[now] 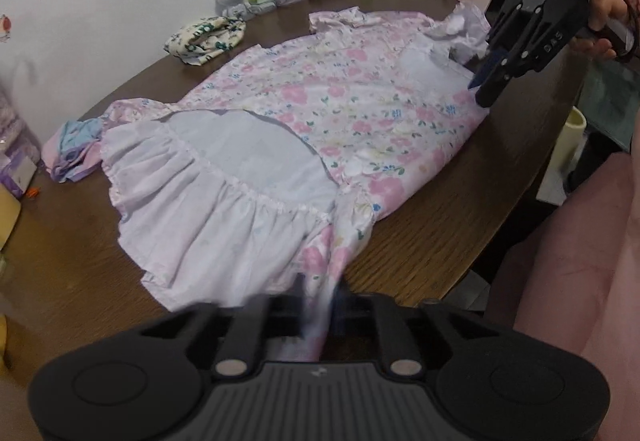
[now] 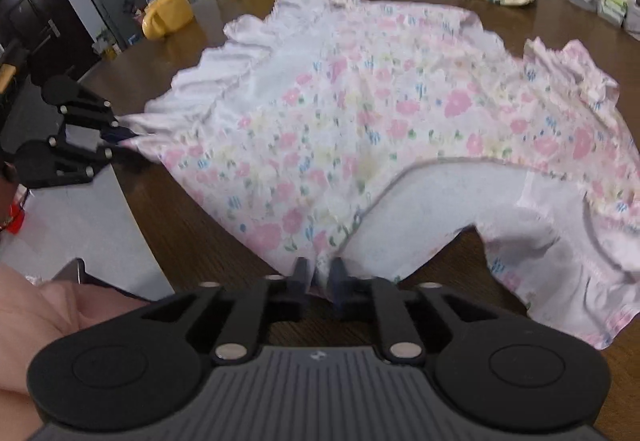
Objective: Fold clothes
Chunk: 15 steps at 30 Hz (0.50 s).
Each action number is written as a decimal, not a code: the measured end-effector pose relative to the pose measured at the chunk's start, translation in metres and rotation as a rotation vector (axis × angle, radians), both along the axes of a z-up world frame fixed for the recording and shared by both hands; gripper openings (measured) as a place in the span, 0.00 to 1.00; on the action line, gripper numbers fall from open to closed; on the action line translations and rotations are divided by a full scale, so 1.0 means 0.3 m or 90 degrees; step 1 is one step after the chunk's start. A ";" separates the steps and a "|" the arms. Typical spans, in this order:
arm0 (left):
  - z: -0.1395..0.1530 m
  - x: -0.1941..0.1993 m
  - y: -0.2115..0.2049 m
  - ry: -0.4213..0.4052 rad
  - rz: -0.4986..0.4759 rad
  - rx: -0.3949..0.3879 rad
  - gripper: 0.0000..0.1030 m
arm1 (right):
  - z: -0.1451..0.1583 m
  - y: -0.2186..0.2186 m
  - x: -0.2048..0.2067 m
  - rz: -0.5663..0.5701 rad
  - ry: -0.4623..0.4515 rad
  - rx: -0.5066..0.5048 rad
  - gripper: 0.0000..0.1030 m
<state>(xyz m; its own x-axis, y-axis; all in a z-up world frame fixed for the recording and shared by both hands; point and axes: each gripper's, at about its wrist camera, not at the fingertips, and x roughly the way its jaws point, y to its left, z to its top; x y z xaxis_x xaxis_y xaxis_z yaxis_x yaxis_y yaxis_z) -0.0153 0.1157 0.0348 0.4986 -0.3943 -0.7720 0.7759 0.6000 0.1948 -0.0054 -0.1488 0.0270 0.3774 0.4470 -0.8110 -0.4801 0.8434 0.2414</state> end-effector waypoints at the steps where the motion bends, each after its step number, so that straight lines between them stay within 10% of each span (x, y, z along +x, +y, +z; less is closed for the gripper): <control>1: 0.017 -0.009 0.011 -0.011 0.003 -0.020 0.56 | 0.025 -0.020 0.001 -0.009 -0.014 0.010 0.37; 7: 0.135 0.008 0.068 -0.047 0.079 -0.233 0.79 | 0.125 -0.231 0.110 -0.199 -0.151 -0.089 0.43; 15: 0.052 0.253 -0.083 -0.031 0.307 -0.170 0.70 | 0.034 -0.424 0.550 -0.359 -0.099 -0.102 0.48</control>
